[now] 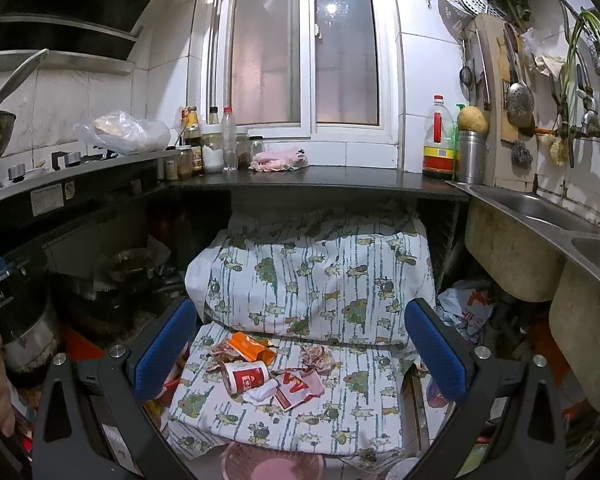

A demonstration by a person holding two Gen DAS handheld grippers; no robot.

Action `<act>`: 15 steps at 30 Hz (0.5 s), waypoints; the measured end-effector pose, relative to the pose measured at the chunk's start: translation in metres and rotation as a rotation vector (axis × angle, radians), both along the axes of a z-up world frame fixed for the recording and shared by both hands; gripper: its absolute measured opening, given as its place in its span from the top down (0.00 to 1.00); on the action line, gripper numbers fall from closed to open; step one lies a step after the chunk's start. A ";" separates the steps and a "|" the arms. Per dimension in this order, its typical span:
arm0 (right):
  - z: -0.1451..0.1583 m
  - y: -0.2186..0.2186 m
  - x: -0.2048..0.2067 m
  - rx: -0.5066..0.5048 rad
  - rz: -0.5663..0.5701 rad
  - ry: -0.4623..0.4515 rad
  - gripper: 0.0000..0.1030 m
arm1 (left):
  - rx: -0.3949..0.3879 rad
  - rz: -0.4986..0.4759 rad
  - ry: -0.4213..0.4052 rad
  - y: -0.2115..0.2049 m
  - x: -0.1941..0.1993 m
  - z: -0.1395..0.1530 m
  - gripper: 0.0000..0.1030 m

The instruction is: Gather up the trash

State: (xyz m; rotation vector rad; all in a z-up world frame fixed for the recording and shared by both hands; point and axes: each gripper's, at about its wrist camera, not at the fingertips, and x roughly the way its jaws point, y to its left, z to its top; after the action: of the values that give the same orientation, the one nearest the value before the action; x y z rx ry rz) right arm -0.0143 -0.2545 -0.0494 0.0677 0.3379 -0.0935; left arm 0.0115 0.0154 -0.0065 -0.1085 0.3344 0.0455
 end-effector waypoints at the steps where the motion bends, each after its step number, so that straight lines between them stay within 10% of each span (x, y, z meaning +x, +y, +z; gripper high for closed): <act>1: -0.003 -0.001 0.007 0.010 0.009 -0.003 0.00 | 0.007 0.000 0.020 -0.002 0.009 -0.004 0.00; 5: -0.028 -0.007 0.046 0.028 -0.034 -0.037 0.00 | 0.025 -0.039 0.086 -0.013 0.042 -0.026 0.00; 9: -0.083 0.001 0.081 -0.166 -0.370 -0.170 0.00 | -0.005 -0.075 0.104 -0.022 0.089 -0.062 0.00; 15: -0.166 0.002 0.121 -0.389 -0.565 -0.251 0.00 | 0.090 -0.123 0.200 -0.046 0.163 -0.119 0.00</act>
State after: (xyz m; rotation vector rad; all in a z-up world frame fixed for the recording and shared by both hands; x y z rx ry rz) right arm 0.1066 -0.2520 -0.2151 -0.2116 0.0365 -0.7015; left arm 0.1747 -0.0305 -0.1258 0.0064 0.5371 -0.0505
